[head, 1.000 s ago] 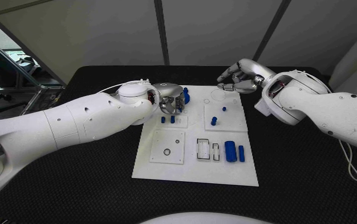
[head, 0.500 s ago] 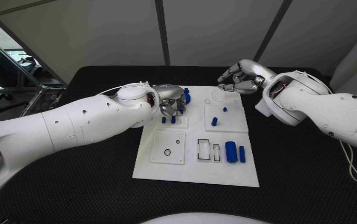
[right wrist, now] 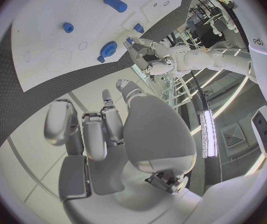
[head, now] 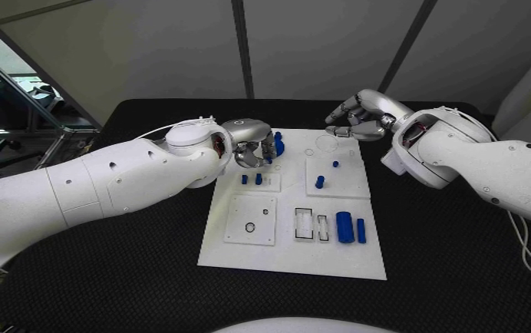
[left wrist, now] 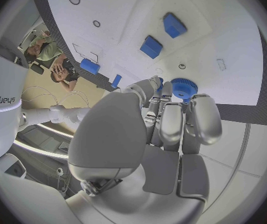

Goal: Assemble the parts on the task board

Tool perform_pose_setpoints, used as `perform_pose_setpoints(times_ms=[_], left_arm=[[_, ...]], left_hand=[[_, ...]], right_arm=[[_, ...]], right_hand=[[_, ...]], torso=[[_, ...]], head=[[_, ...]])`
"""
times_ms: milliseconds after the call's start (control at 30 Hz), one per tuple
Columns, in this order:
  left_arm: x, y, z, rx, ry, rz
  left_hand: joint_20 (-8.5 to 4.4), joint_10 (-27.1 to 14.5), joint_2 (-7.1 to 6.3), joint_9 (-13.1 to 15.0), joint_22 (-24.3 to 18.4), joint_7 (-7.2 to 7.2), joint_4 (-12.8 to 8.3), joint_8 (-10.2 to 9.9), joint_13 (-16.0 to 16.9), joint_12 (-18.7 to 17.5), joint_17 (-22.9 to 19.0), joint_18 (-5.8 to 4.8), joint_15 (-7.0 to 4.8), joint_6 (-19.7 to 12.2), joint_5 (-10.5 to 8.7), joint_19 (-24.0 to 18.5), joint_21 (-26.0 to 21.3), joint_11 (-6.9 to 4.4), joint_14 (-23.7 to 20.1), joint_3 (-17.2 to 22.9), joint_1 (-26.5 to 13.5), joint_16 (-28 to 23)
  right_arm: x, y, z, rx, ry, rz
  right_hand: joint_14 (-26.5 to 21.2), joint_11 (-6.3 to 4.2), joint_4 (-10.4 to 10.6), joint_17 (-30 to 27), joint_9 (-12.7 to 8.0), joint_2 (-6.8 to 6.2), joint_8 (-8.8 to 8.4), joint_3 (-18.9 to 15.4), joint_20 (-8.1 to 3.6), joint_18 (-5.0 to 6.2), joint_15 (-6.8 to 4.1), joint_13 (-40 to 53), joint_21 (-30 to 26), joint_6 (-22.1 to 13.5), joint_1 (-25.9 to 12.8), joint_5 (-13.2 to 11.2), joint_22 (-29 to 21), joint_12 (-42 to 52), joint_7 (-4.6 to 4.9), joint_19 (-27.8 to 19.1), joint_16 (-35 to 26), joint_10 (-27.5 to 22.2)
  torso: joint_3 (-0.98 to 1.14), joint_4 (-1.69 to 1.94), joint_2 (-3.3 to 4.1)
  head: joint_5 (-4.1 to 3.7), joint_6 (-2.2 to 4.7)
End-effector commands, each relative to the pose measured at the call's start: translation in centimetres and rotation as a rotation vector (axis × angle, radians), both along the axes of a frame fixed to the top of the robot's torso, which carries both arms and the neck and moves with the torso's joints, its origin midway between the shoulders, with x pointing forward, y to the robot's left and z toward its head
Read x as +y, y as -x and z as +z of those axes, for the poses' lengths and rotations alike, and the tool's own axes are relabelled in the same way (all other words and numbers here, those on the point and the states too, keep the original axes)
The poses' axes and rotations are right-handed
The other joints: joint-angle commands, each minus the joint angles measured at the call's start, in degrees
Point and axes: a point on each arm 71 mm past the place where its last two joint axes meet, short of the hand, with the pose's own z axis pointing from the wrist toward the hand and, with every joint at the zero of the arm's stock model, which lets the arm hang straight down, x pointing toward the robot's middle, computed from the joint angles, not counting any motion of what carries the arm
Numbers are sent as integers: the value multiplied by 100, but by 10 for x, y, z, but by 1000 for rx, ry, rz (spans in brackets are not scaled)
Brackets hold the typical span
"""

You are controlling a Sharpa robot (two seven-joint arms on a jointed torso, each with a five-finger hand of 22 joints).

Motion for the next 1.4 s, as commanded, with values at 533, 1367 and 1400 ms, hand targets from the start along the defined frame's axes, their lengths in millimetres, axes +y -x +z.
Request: perform_pose_setpoints(times_ms=[533,1367,1400], left_arm=[[33,-1,0,6,-34,67],[28,-6,-6,33,-53,69],[28,-6,-6,33,-53,68]], left_hand=[[-3,108,-26,-15,987,-14,-22,-44,15,-85,-18,-270,-21,66,8,75,30,-7,8,52,-138,37],[-3,133,-27,-17,987,-23,-21,-53,18,-111,-23,-271,-24,80,6,76,34,-13,7,59,-170,38],[-3,134,-27,-18,987,-23,-21,-54,18,-113,-23,-270,-24,80,5,76,33,-13,7,59,-173,39]], right_arm=[[0,0,2,-12,-2,5],[1,0,2,-12,-2,8],[1,0,2,-12,-2,8]], right_hand=[[431,-5,1,840,-4,-45,26,53,-23,101,-35,202,-22,66,23,37,6,3,-2,-22,-37,-21],[431,-5,1,840,-4,-45,26,53,-23,101,-35,202,-22,66,23,37,6,3,-2,-22,-37,-21],[431,-5,1,840,-4,-45,26,53,-23,101,-35,202,-22,66,23,37,6,3,-2,-22,-37,-21]], torso=[[-5,-5,3],[0,-11,6],[0,-11,5]], head=[[20,-6],[26,-12],[27,-12]])
